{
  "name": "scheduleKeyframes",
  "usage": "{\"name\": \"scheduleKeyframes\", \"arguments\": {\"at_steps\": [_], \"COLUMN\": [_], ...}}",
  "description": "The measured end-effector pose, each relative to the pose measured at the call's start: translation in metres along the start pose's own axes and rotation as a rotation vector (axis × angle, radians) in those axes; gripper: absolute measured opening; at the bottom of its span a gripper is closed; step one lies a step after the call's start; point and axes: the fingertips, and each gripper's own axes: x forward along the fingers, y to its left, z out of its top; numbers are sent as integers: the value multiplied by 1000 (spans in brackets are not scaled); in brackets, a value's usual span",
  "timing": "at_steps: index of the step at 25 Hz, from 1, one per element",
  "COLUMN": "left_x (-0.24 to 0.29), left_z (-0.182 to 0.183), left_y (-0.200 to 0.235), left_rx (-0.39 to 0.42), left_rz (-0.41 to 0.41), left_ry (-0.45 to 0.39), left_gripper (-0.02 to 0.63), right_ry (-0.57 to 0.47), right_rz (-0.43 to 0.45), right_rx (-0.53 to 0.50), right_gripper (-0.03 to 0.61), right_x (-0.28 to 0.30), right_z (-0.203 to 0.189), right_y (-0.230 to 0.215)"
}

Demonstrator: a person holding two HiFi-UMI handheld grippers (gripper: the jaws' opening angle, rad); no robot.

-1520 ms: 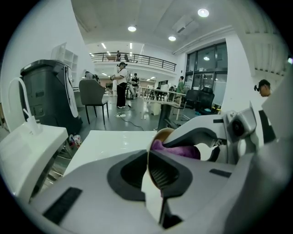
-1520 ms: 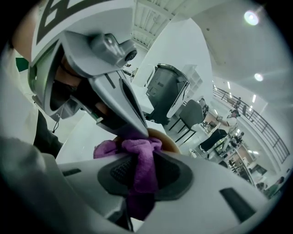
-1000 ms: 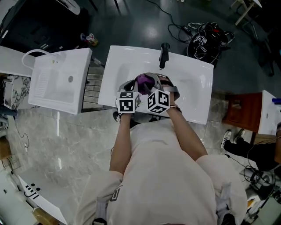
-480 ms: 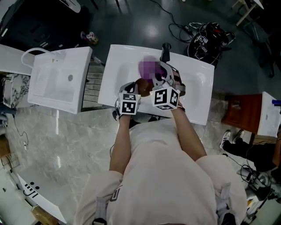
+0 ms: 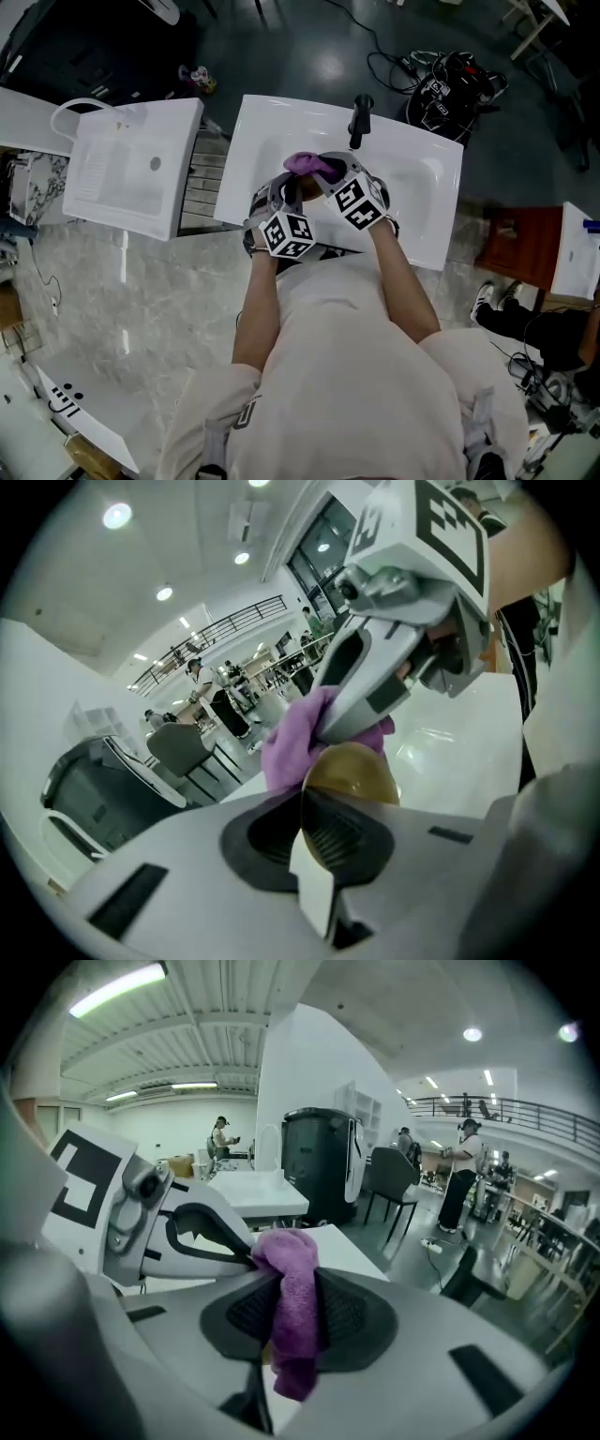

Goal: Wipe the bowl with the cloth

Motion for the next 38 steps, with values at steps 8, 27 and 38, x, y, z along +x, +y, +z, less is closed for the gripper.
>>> {"name": "scheduleKeyframes", "arguments": {"at_steps": [8,27,38], "left_x": [-4,-9,-4], "left_z": [-2,-28,-67], "left_y": [17,55,52], "left_rx": [0,-701,-1264], "left_rz": [68,35,-68], "left_ry": [-19,-121,-147], "left_gripper": [17,17,17], "right_ry": [34,38,25], "right_rz": [-1,30,98], "right_rx": [48,83,46], "right_gripper": [91,91,91], "right_x": [3,-2,0], "right_z": [-14,-26,-19], "right_y": [-8,-8,10]}}
